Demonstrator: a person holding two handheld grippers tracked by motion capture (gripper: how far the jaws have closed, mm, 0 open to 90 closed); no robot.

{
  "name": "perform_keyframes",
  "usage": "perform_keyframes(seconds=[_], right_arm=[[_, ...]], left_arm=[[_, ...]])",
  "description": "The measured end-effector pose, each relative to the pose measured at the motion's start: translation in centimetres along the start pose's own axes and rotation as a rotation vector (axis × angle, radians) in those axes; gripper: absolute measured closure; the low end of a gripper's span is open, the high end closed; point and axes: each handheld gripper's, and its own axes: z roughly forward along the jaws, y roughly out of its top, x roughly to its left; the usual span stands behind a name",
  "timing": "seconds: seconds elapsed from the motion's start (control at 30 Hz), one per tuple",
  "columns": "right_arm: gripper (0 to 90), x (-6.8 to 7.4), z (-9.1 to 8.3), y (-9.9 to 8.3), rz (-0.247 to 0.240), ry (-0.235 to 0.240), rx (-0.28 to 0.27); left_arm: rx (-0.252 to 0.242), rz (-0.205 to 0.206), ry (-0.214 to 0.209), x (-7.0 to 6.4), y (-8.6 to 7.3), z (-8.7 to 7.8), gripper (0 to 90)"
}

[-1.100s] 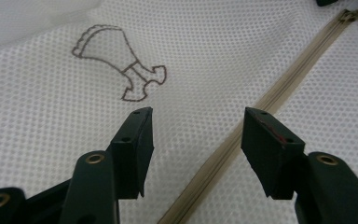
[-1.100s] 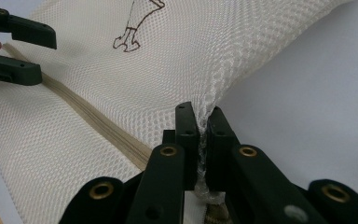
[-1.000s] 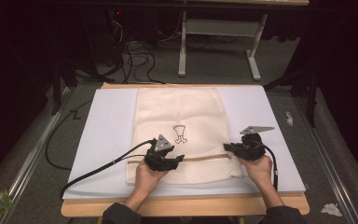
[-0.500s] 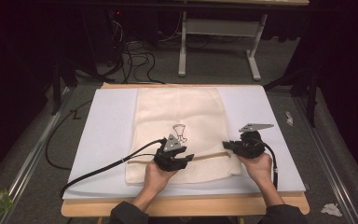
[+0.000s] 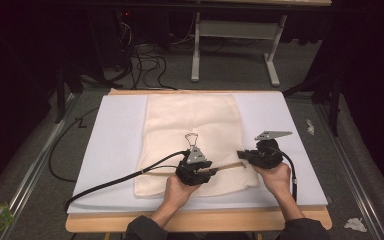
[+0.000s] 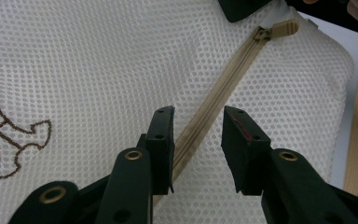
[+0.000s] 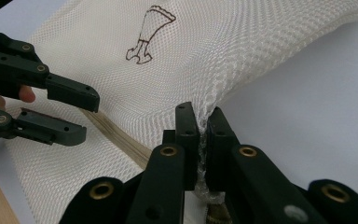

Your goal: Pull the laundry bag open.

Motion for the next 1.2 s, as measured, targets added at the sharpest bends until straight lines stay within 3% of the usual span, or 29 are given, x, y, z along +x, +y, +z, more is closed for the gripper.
perform_keyframes(seconds=[0.23,0.37,0.5,0.6,0.93,1.2], right_arm=[[87.8,0.3,0.1,0.3,-0.008,-0.002,0.009],[87.8,0.5,0.3,0.5,-0.009,0.004,0.004],[87.8,0.6,0.3,0.5,-0.012,0.005,0.004],[87.8,0.7,0.2,0.6,-0.017,0.009,0.003],[87.8,0.9,0.2,0.8,-0.017,0.027,-0.007],[87.7,1.2,0.3,1.1,-0.018,0.033,-0.009]], left_arm=[[-0.005,0.007,-0.008,0.0,0.1,0.1,64.1],[0.009,0.038,-0.011,-0.5,0.5,0.5,64.3],[0.006,0.041,-0.029,-1.1,0.9,1.2,64.4],[0.013,0.06,-0.018,-1.2,1.1,1.6,64.3],[0.023,0.062,-0.013,-1.4,1.7,2.6,64.1],[0.01,0.064,-0.033,-1.8,1.8,2.7,62.1]])
